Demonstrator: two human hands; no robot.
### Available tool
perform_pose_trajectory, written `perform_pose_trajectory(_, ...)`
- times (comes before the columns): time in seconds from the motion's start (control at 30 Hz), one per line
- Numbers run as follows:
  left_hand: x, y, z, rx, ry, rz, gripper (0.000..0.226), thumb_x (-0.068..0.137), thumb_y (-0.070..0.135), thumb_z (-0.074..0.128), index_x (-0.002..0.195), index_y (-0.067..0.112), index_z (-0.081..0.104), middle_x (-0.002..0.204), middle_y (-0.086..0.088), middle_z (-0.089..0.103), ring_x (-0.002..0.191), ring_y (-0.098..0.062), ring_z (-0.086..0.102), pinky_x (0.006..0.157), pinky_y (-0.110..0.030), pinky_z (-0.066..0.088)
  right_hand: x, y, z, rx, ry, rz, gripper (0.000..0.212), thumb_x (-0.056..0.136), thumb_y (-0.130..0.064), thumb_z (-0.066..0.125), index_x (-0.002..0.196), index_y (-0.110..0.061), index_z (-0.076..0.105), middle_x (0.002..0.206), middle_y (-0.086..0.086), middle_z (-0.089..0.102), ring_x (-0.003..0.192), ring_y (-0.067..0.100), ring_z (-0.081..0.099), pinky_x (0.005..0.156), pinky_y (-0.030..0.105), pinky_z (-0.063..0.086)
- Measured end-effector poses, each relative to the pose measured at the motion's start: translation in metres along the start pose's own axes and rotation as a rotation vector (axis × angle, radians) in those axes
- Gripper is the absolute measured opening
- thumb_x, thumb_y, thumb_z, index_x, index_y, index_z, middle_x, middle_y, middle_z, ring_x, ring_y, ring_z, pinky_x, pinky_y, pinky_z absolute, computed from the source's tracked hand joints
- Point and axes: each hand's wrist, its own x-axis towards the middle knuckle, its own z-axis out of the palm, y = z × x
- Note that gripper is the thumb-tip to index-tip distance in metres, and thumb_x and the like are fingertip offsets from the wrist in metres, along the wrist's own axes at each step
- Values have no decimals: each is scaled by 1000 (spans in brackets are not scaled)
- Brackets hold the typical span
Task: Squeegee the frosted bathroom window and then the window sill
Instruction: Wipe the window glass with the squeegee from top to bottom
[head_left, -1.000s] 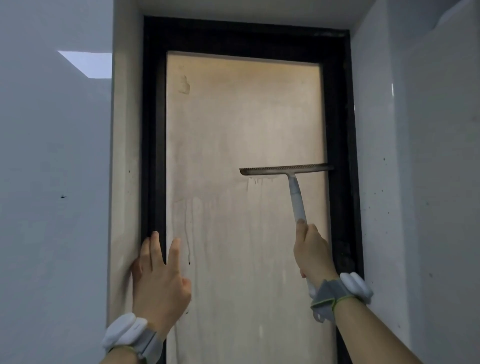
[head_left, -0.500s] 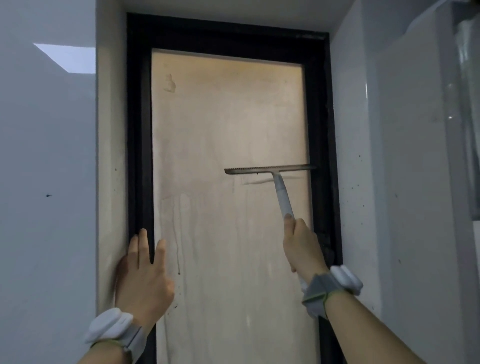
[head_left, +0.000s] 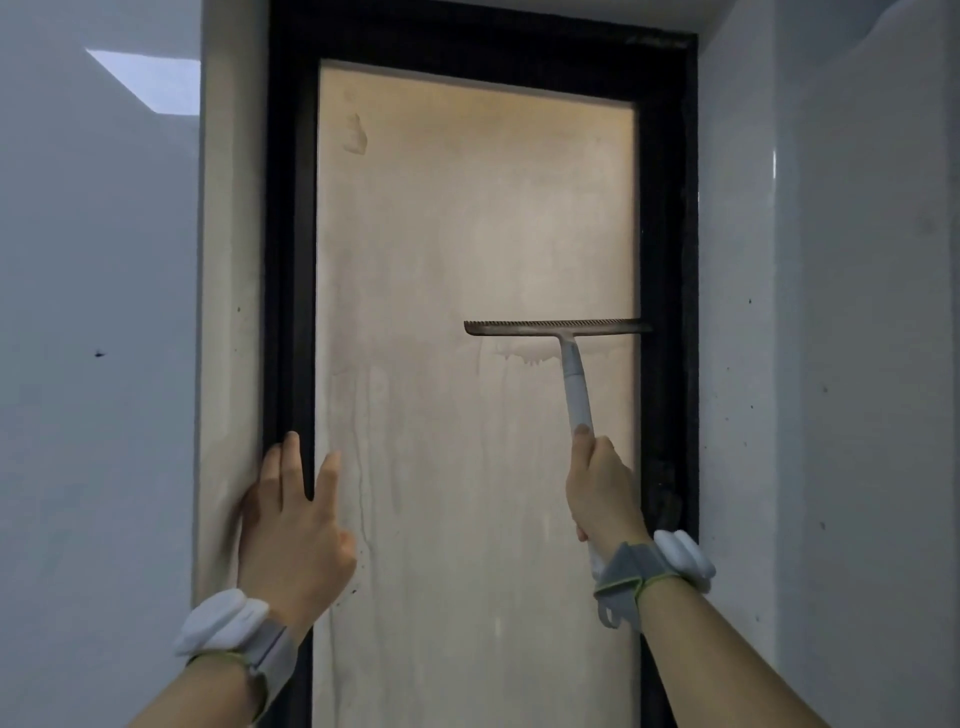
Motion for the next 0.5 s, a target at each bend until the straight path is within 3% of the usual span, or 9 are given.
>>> perform_pose_trajectory(0.17, 1, -2, -2, -32, 12, -3, 84, 58, 16, 73, 138, 15, 45, 154, -26, 29, 138, -44, 30, 97, -58, 43, -29, 23, 14, -15, 5, 30, 50, 99, -61, 16, 86, -22, 45, 74, 7, 60, 61, 25, 61, 52, 46, 58)
perform_pose_trajectory(0.27, -1, -2, -6, -46, 5, -6, 83, 62, 16, 72, 141, 15, 45, 156, -25, 25, 141, -42, 26, 102, -57, 41, -43, 29, 17, 0, -14, 52, 50, 99, -60, 16, 86, -22, 45, 74, 7, 60, 63, 25, 60, 53, 49, 59)
perform_pose_trajectory(0.33, -2, 0, -12, -62, -24, -28, 80, 71, 19, 66, 146, 19, 37, 161, -20, 17, 146, -38, 16, 107, -54, 38, -47, 32, 14, 3, -32, 59, 50, 99, -60, 16, 88, -21, 45, 75, 8, 59, 65, 26, 60, 50, 47, 58)
perform_pose_trajectory(0.5, -7, 5, -29, -154, -37, -50, 77, 79, 17, 58, 150, 20, 29, 164, -15, 6, 149, -34, 5, 110, -49, 35, -52, 34, -1, -6, -74, 90, 50, 100, -59, 18, 90, -20, 46, 78, 8, 59, 62, 26, 59, 35, 25, 43)
